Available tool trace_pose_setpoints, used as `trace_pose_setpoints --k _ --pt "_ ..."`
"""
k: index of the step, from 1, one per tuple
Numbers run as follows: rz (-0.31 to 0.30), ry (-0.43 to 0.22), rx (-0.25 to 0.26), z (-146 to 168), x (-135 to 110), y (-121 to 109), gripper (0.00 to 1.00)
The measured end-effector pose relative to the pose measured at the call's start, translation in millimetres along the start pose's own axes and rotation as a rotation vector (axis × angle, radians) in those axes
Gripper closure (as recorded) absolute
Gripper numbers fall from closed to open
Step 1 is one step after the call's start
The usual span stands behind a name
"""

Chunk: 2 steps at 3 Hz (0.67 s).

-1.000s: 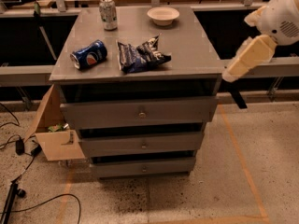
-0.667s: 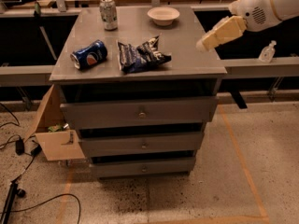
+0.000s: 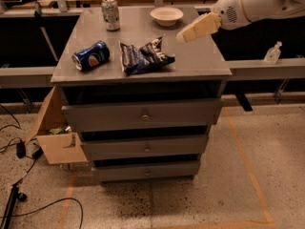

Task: Move blue chip bag near 7up can

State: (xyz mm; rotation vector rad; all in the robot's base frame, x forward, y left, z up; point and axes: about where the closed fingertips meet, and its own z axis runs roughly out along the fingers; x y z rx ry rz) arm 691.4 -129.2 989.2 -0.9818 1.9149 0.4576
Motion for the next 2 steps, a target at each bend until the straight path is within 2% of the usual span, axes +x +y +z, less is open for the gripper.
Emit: trace_pose_setpoints --k 2 --pt "0.058 -0.056 -0.043 62 20 32 0.0"
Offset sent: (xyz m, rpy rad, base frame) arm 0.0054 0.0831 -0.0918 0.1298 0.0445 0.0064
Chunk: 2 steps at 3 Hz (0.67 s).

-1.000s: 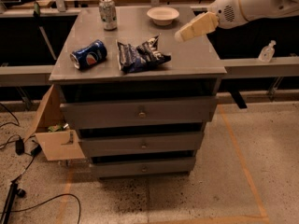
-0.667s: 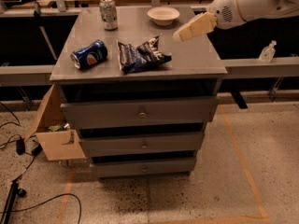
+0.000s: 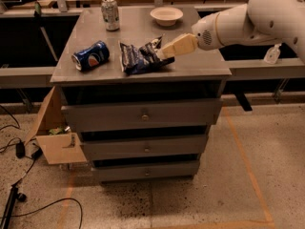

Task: Move blue chip bag near 7up can

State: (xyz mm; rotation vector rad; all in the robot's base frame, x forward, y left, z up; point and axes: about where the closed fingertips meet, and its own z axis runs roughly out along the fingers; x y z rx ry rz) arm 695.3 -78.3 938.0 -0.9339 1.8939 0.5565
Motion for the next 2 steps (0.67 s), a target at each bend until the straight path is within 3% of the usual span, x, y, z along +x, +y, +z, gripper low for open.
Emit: trace_pose_setpoints --k 2 --pt "-0.01 -0.022 -0.044 47 19 9 0.0"
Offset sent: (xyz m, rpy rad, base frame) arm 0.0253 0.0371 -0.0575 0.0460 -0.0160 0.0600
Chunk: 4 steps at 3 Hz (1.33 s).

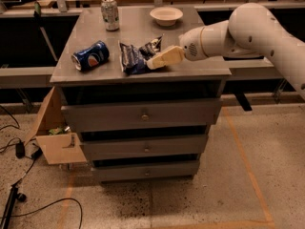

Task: Move blue chip bag near 7up can

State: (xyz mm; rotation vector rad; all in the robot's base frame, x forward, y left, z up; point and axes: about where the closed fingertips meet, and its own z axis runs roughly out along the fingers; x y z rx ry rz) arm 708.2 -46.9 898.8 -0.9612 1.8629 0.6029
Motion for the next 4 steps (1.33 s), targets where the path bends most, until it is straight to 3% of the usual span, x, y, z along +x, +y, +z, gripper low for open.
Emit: trace_pose_setpoints --k 1,2,3,4 --pt "-0.011 -0.018 -0.019 17 0 -3 0.16" --pt "-0.025 -0.025 -0.063 35 2 1 0.39" --pt "-0.049 -0.044 -0.121 53 -3 7 0.7" --pt "-0.057 -0.078 -0.121 55 -19 2 0.93"
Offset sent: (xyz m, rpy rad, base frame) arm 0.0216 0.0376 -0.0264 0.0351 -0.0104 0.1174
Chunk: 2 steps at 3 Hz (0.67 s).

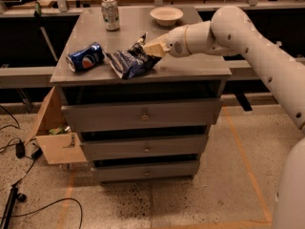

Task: Move blue chip bag near 7up can

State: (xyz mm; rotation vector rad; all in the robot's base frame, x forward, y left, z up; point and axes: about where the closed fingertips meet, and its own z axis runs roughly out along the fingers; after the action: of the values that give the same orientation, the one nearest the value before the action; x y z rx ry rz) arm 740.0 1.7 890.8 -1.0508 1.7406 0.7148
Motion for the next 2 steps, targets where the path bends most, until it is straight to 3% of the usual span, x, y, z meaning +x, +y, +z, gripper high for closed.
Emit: trace_pose_setpoints --k 1,2 --pt "-0.025 -0.04 0.144 -37 -31 -41 1.0" --pt "-0.015 -0.087 0.301 -66 -61 -85 1.0"
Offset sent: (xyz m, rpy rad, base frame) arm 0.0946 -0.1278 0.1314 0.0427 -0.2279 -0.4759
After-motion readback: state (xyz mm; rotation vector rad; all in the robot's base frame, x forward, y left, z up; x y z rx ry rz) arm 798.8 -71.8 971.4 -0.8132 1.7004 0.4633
